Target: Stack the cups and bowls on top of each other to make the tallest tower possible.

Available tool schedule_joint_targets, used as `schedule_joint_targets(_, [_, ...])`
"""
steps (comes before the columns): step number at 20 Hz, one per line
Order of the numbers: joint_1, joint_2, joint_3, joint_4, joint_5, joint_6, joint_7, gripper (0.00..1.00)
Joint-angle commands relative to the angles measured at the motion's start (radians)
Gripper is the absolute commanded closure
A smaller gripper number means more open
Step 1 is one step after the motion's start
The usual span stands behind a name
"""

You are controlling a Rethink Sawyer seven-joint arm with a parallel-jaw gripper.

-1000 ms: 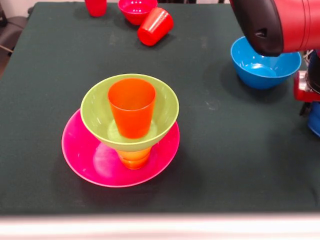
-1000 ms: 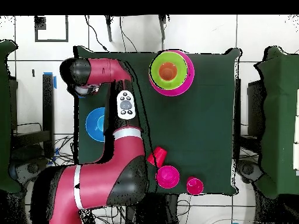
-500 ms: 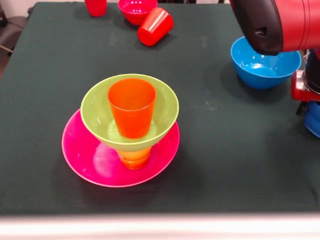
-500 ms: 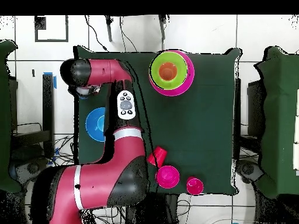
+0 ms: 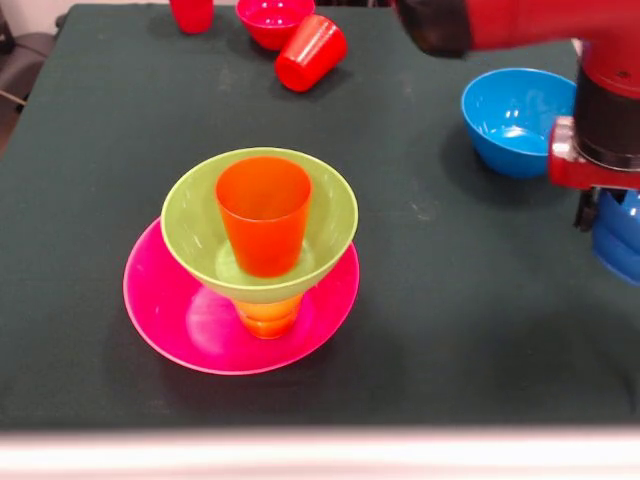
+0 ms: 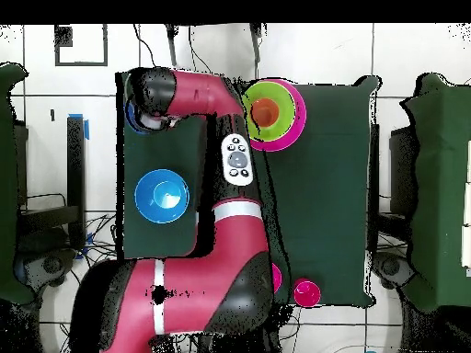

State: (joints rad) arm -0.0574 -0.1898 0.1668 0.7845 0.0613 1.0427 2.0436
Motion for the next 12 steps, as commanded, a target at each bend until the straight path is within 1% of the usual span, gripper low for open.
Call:
schedule_joint_targets(1, [-0.082,-0.060,0.150,-0.001,0.000,0.112,-0.294,1.00])
schedule_joint_targets(2, [-0.090,-0.059,0.159,-0.014,0.000,0.120,-0.292,1.00])
schedule_joint_targets(7, [-0.110,0.012,0.205,-0.188,-0.022,0.228,-0.290,1.00])
schedule_joint_targets(9, [-0.118,0.026,0.217,-0.235,-0.032,0.263,-0.302,1.00])
schedule_joint_targets(12, [-0.125,0.052,0.242,-0.304,-0.044,0.357,-0.314,1.00])
